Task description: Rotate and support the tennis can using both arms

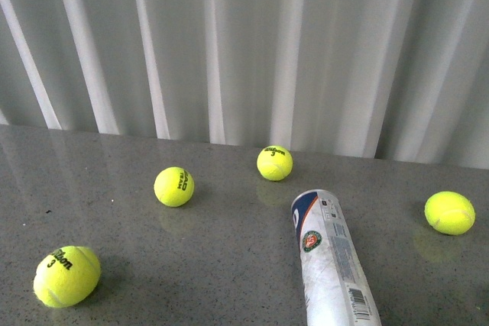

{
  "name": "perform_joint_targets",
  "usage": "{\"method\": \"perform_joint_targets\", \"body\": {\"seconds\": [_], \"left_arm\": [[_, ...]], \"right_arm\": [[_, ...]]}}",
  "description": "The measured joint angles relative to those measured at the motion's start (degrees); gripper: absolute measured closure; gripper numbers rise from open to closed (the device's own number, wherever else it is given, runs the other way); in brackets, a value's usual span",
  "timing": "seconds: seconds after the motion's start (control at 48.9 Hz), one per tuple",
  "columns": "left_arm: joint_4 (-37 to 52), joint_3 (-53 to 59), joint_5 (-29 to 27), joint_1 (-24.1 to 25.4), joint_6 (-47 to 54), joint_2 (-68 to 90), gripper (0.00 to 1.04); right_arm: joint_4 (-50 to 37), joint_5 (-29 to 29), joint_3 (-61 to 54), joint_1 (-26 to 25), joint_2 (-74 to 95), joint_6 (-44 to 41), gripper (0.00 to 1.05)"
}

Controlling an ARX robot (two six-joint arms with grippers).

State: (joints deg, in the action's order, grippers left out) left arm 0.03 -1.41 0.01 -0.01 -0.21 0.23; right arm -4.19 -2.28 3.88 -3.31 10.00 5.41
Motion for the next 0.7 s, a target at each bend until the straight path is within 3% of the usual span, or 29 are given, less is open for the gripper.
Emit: {"method": "perform_joint_targets", "body": {"seconds": [0.184, 0.348, 0.45, 0.695], "left_arm": [[0.0, 0.0, 0.0, 0.0, 0.0, 0.0, 0.07], [0.0, 0.0, 0.0, 0.0, 0.0, 0.0, 0.07], [0.0, 0.0, 0.0, 0.0, 0.0, 0.0, 0.07], [0.0, 0.0, 0.0, 0.0, 0.0, 0.0, 0.07]], "right_arm": [[-13.3, 6.1, 7.8, -6.4, 16.6, 0.5, 0.07], [-17.0, 5.3, 18.9, -5.9, 34.4, 0.2, 0.07], [-15.3, 4.5, 26.6, -4.3, 44.3, 0.2, 0.07], [4.0, 2.8, 54.4, 3.6, 72.6, 3.4, 0.07]]}}
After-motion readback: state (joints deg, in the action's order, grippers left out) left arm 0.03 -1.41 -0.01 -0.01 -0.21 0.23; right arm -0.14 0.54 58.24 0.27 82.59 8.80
